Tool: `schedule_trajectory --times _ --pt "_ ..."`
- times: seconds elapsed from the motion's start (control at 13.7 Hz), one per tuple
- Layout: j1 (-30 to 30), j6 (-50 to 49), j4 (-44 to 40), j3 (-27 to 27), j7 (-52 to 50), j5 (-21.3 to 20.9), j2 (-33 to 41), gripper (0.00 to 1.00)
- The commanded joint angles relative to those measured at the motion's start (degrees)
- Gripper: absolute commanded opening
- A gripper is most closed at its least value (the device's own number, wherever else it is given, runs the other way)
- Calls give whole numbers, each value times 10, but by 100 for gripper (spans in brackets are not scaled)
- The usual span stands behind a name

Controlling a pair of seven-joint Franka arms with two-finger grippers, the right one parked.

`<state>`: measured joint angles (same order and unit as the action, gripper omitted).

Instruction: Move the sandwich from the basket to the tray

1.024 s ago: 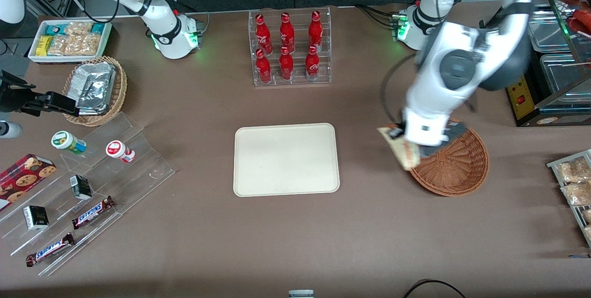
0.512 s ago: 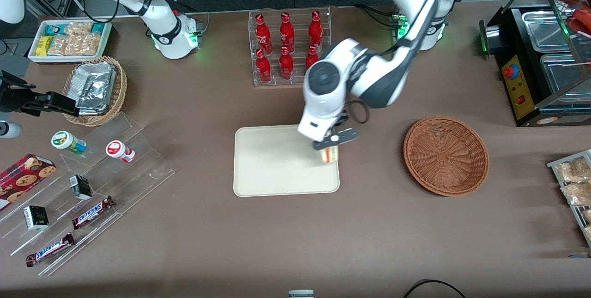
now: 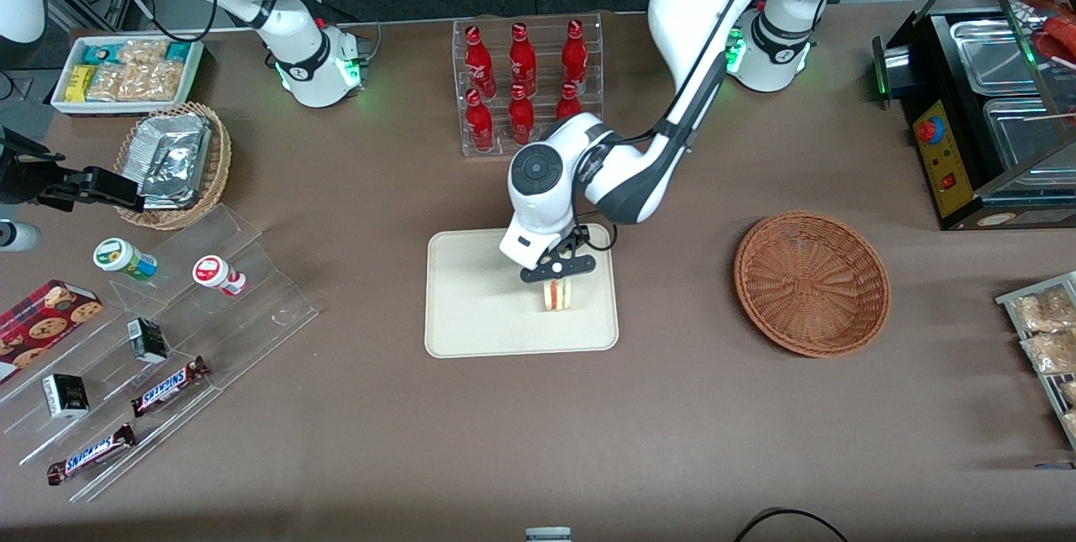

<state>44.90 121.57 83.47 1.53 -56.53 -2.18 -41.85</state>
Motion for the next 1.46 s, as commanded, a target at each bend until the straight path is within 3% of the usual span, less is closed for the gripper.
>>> schedule_trajectory --times 0.0,0.15,0.29,0.37,0.88,1.39 --pt "9 19 -20 -8 14 -10 -23 0" --pt "9 32 -20 -8 20 -9 -30 1" --pt "9 29 -21 -8 18 -10 -24 92" --pt "9 24 -23 -9 17 -11 -18 99" --pt "-49 -170 -40 -12 12 0 141 99" --pt "-195 -386 -38 -12 102 1 308 99"
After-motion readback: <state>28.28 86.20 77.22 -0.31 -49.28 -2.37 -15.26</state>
